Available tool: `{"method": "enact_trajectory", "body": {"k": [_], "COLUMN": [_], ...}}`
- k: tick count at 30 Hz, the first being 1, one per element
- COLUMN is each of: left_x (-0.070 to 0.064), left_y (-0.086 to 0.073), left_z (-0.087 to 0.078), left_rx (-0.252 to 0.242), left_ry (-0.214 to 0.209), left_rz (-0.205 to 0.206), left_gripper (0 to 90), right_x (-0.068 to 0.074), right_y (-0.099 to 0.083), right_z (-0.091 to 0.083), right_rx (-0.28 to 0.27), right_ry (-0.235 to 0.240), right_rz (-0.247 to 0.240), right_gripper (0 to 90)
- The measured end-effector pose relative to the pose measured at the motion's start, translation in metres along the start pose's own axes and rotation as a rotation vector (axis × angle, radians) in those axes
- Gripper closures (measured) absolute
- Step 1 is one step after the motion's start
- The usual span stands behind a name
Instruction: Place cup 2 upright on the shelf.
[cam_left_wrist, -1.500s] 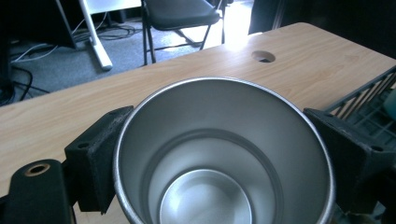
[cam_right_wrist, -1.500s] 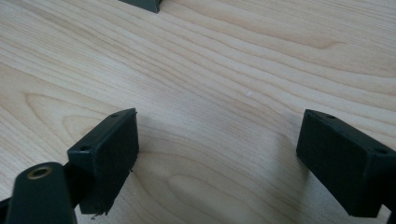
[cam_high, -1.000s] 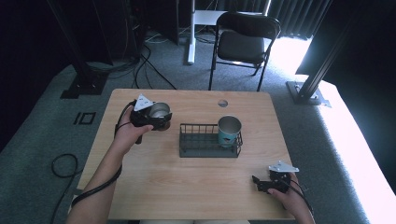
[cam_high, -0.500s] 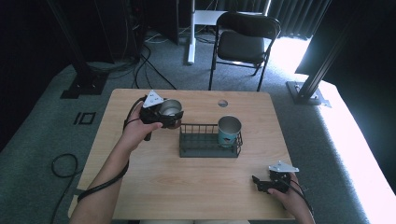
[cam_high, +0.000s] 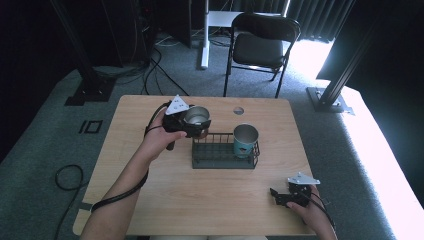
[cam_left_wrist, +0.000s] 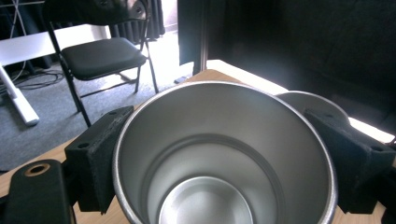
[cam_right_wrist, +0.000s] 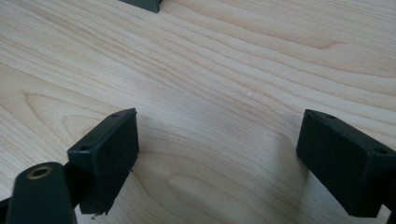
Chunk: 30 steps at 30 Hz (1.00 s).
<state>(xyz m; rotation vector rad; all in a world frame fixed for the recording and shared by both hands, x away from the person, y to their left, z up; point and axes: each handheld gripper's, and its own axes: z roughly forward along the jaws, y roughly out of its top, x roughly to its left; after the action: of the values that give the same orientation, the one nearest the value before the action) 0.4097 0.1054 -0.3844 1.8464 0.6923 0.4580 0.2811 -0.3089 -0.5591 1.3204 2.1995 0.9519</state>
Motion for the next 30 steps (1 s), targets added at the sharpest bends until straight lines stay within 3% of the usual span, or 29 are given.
{"method": "enact_trajectory", "body": {"k": [13,30], "left_x": [-0.015,-0.029], "left_y": [0.002,-0.03], "left_z": [0.02,0.048], "left_rx": [0.016,0.061], "left_ry": [-0.016,-0.032], "left_rz": [-0.004,-0.024], "left_gripper": [14.0,14.0], "right_x": [0.0,0.0], "right_y": [0.0,0.0], "right_z": [0.0,0.0], "right_rx": [0.0,0.001], "right_ry": [0.0,0.001], "right_rz": [0.0,0.0], "right_gripper": [12.5,12.5]}}
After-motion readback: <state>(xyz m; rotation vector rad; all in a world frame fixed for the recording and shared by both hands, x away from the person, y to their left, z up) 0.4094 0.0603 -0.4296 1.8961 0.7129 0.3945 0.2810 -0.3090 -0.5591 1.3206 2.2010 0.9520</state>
